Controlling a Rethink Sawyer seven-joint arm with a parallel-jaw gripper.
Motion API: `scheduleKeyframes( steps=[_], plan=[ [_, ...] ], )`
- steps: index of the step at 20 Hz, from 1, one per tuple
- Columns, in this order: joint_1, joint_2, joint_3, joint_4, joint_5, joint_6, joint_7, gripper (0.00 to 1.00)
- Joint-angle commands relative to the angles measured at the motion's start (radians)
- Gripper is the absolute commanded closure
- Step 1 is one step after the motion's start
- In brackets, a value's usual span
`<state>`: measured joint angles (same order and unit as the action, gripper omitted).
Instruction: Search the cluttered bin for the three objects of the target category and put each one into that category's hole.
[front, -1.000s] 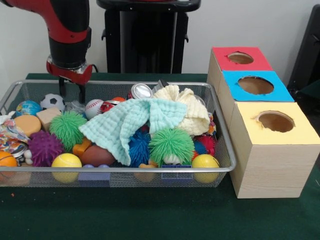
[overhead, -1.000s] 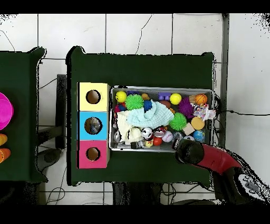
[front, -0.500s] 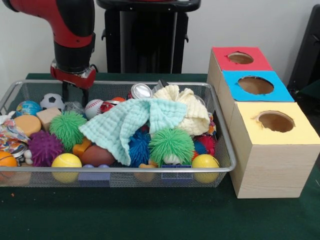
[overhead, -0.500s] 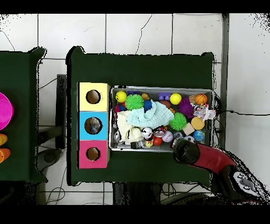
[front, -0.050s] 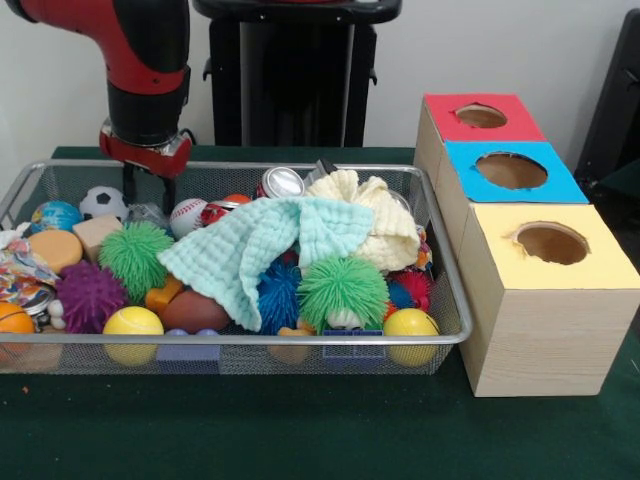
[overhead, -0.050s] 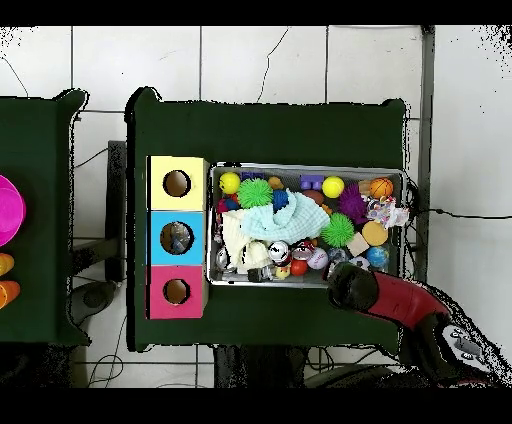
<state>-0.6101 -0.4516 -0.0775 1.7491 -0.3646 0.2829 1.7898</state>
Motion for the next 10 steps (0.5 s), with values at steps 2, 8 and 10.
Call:
scheduleKeyframes(
  steps=[2,8,10],
  plan=[
    [0.036,0.1,0.035,-0.065,-0.006,-0.234,0.169,0.0],
    [0.037,0.157,0.016,-0.083,0.001,-0.382,0.186,0.0],
    [0.029,0.163,0.024,-0.084,0.007,-0.393,0.176,0.0]
  ],
)
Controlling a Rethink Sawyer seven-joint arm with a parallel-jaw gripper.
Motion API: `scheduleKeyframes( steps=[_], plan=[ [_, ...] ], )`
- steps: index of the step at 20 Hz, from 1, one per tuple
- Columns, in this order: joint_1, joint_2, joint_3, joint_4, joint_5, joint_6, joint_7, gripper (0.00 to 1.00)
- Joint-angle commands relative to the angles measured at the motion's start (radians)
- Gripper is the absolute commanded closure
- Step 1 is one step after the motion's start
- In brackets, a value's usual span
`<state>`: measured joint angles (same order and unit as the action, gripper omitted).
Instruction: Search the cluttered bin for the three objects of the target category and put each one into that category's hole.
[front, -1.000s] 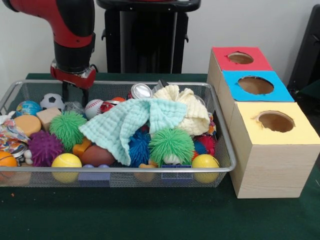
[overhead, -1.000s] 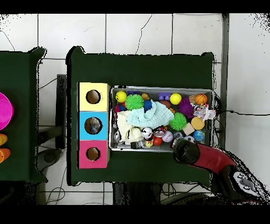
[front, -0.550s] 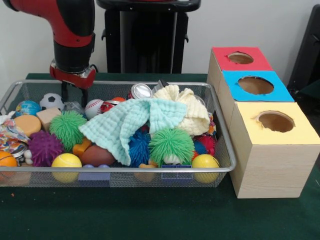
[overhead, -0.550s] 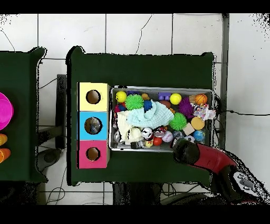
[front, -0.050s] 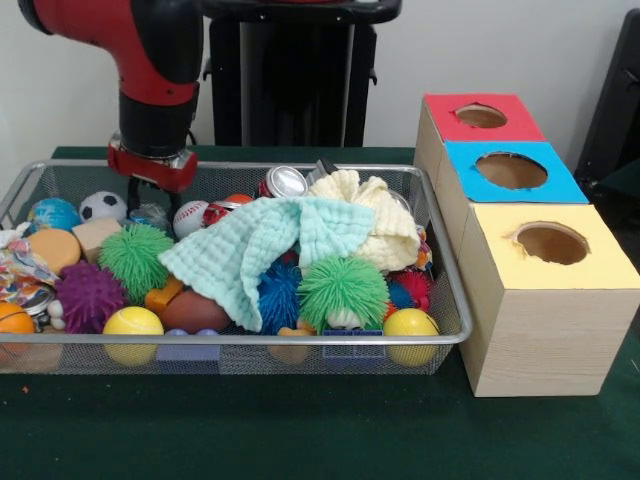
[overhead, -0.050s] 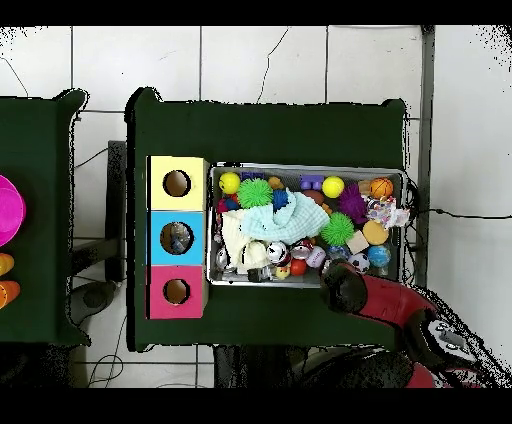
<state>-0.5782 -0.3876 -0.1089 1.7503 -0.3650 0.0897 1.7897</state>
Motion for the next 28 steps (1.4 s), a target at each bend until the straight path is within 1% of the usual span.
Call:
scheduleKeyframes(
  steps=[1,4,7,8,11,18,21,23,25,26,28],
  plan=[
    [-0.005,0.102,0.058,-0.086,0.011,-0.205,0.172,0.0],
    [0.0,0.12,0.051,-0.094,0.026,-0.23,0.167,0.0],
    [0.006,0.122,0.045,-0.102,0.022,-0.236,0.154,0.0],
    [0.0,0.119,0.054,-0.1,0.016,-0.231,0.147,1.0],
    [0.003,0.113,0.053,-0.099,0.029,-0.197,0.149,1.0],
    [0.005,0.103,0.054,-0.093,0.026,-0.198,0.149,1.0],
    [-0.011,0.086,0.079,-0.079,0.011,-0.209,0.144,1.0],
    [-0.013,0.067,0.088,-0.064,0.017,-0.182,0.143,1.0],
    [-0.002,0.035,0.078,-0.04,0.028,-0.163,0.153,1.0],
    [0.001,0.007,0.077,-0.019,0.031,-0.143,0.154,1.0],
    [0.0,-0.091,0.089,0.041,0.047,-0.053,0.147,1.0]
  ],
)
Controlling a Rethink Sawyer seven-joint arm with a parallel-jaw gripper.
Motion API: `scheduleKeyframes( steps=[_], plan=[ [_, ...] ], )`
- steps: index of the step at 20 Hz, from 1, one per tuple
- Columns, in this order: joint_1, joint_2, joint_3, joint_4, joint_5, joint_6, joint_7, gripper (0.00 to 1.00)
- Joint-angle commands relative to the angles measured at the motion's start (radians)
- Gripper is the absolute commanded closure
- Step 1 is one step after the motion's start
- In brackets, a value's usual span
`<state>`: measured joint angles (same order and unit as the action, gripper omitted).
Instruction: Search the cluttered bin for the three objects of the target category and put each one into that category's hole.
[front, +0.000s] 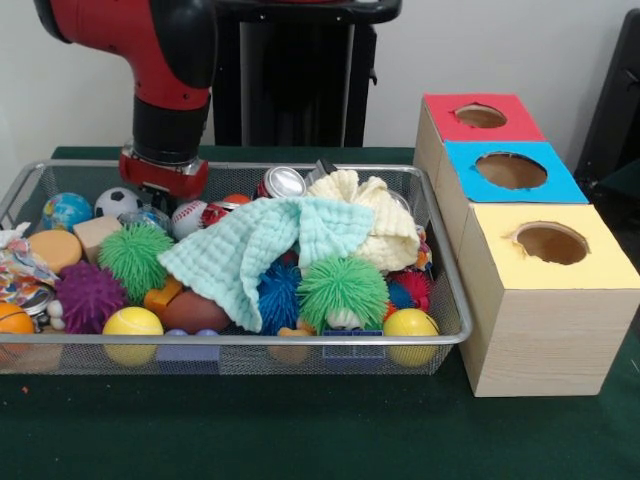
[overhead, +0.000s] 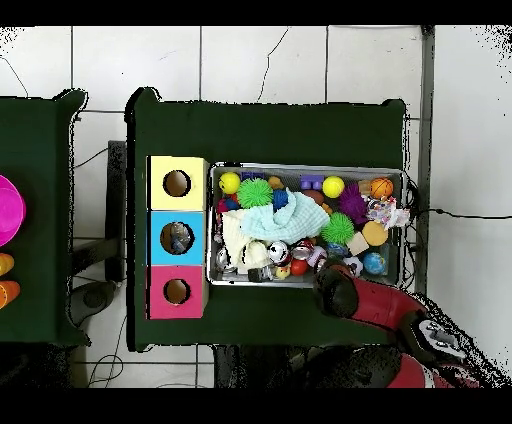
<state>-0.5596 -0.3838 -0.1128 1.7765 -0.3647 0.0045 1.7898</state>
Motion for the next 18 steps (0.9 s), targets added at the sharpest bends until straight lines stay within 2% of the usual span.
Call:
scheduleKeyframes(
  steps=[1,3,5,7,12,18],
  plan=[
    [-0.013,-0.154,0.098,0.041,0.061,0.094,0.137,1.0],
    [0.009,-0.242,0.093,0.067,0.095,0.208,0.121,1.0],
    [0.036,-0.289,0.078,0.071,0.119,0.275,0.115,1.0],
    [0.066,-0.305,0.056,0.063,0.136,0.307,0.124,1.0],
    [0.099,-0.31,0.036,0.061,0.153,0.308,0.153,1.0],
    [0.124,-0.276,0.021,0.06,0.164,0.247,0.177,1.0]
  ],
)
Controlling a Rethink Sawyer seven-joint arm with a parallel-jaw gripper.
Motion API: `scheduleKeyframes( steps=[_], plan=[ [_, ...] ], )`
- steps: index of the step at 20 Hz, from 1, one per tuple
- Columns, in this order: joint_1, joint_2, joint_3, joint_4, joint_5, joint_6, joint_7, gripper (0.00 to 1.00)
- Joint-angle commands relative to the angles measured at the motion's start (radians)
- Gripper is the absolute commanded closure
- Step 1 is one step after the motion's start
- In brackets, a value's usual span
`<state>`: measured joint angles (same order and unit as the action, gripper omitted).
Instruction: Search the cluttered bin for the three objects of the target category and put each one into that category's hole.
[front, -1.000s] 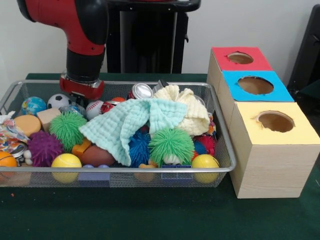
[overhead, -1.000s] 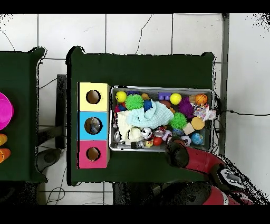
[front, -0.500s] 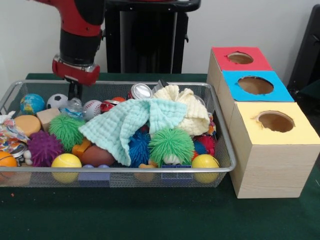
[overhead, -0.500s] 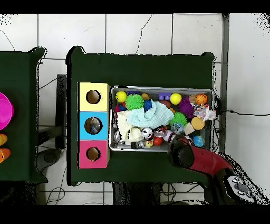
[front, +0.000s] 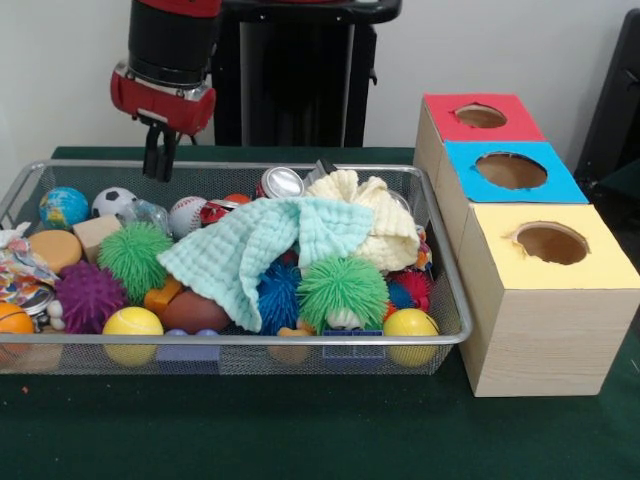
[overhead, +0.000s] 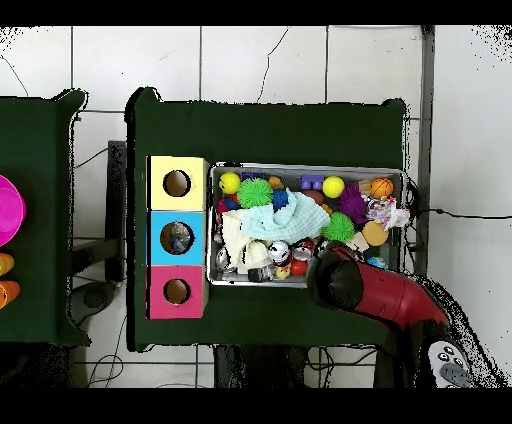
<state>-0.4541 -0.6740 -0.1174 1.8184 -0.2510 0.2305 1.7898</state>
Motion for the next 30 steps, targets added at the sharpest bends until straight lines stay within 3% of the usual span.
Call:
scheduleKeyframes(
  steps=[1,7,10,11,24,30],
  plan=[
    [0.021,0.026,0.025,0.012,0.053,0.01,0.18,1.0],
    [-0.003,0.14,0.048,-0.051,0.028,-0.135,0.168,1.0],
    [-0.02,0.163,0.057,-0.074,0.018,-0.114,0.131,1.0],
    [-0.028,0.163,0.063,-0.075,0.024,-0.1,0.12,0.0],
    [-0.04,0.139,0.06,-0.057,0.033,-0.077,0.118,0.0],
    [-0.134,0.142,0.107,-0.074,-0.012,-0.079,0.047,0.0]
  ],
)
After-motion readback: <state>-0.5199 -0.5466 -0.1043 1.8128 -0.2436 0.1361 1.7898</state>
